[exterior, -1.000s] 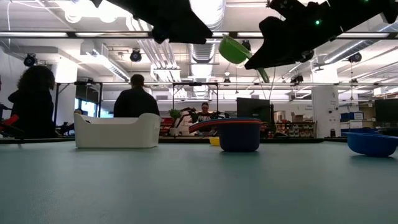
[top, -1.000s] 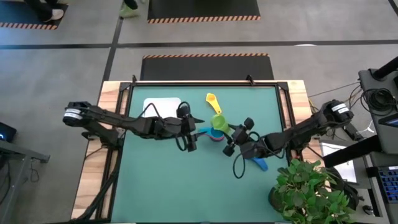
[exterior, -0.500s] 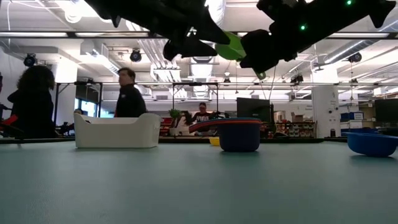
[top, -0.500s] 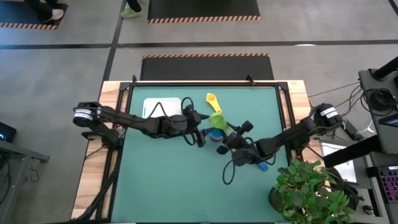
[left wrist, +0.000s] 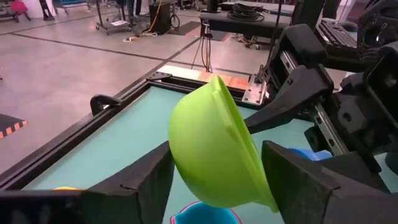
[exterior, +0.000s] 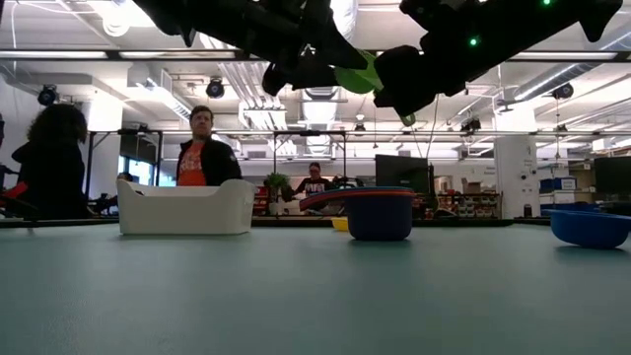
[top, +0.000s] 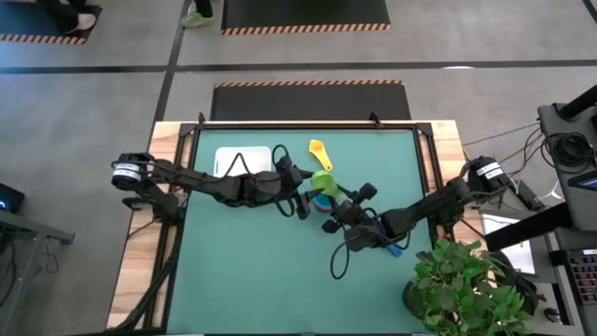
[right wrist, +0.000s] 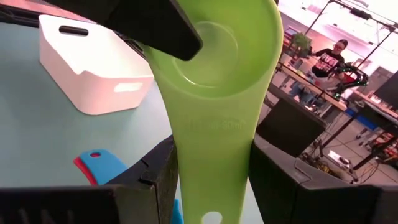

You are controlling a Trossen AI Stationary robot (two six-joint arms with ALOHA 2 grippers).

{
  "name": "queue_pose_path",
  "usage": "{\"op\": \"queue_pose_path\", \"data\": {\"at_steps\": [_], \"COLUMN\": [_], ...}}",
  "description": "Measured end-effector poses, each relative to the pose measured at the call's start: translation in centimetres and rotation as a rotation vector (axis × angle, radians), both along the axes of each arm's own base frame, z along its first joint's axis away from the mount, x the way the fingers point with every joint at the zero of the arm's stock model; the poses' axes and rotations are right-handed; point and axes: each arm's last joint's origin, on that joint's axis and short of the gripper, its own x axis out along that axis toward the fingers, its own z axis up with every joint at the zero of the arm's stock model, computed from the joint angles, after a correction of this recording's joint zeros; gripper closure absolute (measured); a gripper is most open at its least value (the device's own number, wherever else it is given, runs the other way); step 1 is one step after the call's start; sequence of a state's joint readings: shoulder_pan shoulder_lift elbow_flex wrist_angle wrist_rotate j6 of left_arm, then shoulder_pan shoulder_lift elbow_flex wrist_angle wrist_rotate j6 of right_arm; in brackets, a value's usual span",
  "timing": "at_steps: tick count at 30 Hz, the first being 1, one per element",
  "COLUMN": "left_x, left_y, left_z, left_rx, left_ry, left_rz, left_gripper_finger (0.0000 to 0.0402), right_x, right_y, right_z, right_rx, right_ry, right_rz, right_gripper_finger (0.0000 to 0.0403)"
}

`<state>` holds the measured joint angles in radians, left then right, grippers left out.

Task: Nest measuring cups in basket
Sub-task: Stack the green measuring on top of the light blue measuring cup

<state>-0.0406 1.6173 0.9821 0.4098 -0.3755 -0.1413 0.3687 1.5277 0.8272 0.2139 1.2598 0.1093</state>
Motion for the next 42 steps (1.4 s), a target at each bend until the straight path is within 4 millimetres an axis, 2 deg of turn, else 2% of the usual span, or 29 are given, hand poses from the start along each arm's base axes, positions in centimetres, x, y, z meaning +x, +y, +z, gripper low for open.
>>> {"op": "queue_pose_path", "data": {"at_steps": [5, 9, 21, 29, 33, 42], "left_x": [0.0, -0.01, -0.05, -0.05, -0.05, -0.72], "left_y": [0.0, 0.0, -0.01, -0.01, -0.01, 0.16], "left_z": [0.13, 0.13, 0.02, 0.03, 0.01, 0.6], "left_rx": [-0.007, -0.01, -0.007, -0.009, -0.009, 0.053], "left_ry": [-0.013, -0.012, -0.002, -0.003, -0.001, 0.039], "left_rz": [0.002, 0.002, 0.0, 0.001, 0.001, 0.054], "left_gripper_finger": [0.0226, 0.0238, 0.0251, 0.0319, 0.034, 0.0345], "right_x": [0.0, 0.0, 0.02, 0.05, 0.08, 0.13], "right_y": [0.0, 0.0, 0.02, 0.05, 0.07, 0.26], "right_z": [-0.04, -0.05, -0.03, -0.06, -0.09, 0.21], "right_rx": [0.002, 0.005, 0.023, 0.046, 0.067, 0.167], "right_ry": [0.001, -0.003, -0.023, -0.036, -0.051, -0.079], "right_rz": [0.002, 0.001, 0.004, 0.016, 0.024, 0.112], "right_gripper_finger": [0.0248, 0.0242, 0.0161, 0.0128, 0.012, 0.0108]}}
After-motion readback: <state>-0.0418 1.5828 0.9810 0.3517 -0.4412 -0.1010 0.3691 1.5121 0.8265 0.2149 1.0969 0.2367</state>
